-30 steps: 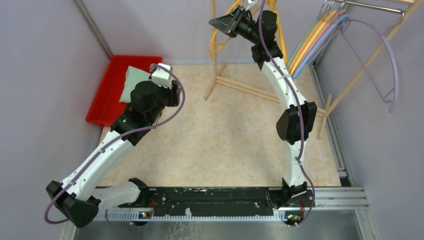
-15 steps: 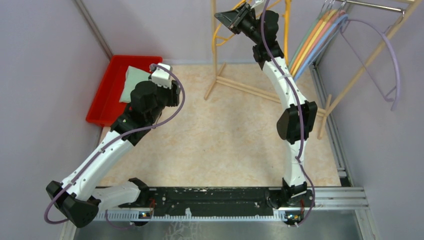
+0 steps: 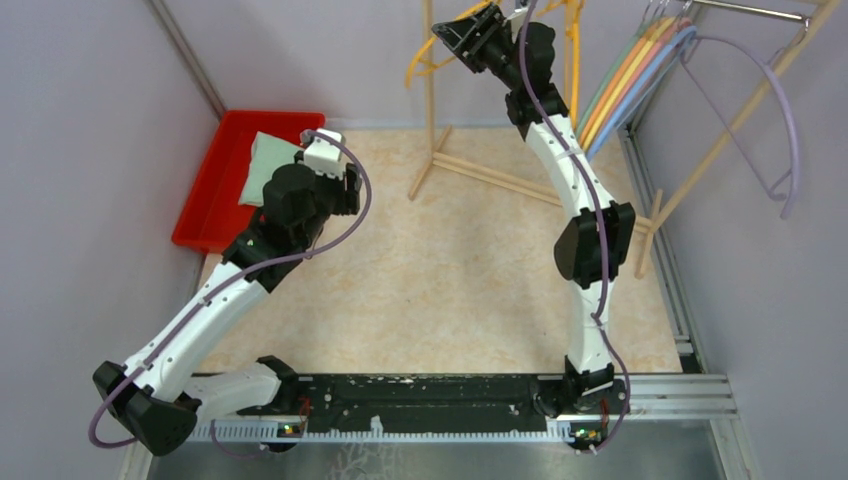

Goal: Organize the hangers

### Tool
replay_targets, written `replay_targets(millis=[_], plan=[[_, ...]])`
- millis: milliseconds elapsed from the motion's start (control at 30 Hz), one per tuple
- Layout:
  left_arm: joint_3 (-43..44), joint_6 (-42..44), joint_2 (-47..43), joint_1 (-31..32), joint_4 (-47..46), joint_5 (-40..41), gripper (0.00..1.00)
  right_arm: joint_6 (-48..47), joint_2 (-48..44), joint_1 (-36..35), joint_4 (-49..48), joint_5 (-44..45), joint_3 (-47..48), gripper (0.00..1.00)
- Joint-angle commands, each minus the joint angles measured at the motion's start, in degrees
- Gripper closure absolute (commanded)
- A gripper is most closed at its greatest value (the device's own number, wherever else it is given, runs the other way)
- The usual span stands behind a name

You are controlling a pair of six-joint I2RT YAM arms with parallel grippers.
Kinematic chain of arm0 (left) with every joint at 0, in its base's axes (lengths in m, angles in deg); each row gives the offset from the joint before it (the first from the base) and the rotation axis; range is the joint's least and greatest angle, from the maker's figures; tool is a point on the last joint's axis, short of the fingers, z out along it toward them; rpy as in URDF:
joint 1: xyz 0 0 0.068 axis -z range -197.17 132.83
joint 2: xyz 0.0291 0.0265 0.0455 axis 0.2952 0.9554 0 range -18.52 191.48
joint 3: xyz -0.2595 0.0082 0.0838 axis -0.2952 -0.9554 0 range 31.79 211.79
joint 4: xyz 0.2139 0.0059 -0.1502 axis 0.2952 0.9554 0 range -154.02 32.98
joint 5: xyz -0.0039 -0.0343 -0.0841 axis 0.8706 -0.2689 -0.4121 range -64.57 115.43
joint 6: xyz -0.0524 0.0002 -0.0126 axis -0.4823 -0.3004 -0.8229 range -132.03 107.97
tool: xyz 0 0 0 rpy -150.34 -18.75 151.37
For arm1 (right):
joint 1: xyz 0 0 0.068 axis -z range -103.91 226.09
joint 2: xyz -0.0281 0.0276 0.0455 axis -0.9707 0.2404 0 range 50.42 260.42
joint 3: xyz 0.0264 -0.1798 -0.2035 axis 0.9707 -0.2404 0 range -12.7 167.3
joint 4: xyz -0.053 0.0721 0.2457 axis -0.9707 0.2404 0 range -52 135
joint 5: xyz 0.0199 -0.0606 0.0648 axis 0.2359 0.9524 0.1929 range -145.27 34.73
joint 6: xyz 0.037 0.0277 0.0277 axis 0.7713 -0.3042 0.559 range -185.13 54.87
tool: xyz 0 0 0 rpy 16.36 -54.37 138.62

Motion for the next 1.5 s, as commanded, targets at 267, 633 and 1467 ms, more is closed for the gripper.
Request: replay_targets(millis=[267,633,1467], plan=[[-0.1,-0.6,1.2,-0.1,-1.8,-0.4,0.01,-14.5,-16.4,-2.3,10.5,8.3,-9.1,0.03],[0.2,-6.5,6.3,-0.2,0.4,-3.3,0.0,-33.2,-35.8,-9.3,20.3,19.6,-32.9,0.01],[-7.1,-11.3,9.6,-2.6,-6.0,-8.2,0.0,-49.7,-55.5,-12.2,28.0,34.0,-71.3,0.01]])
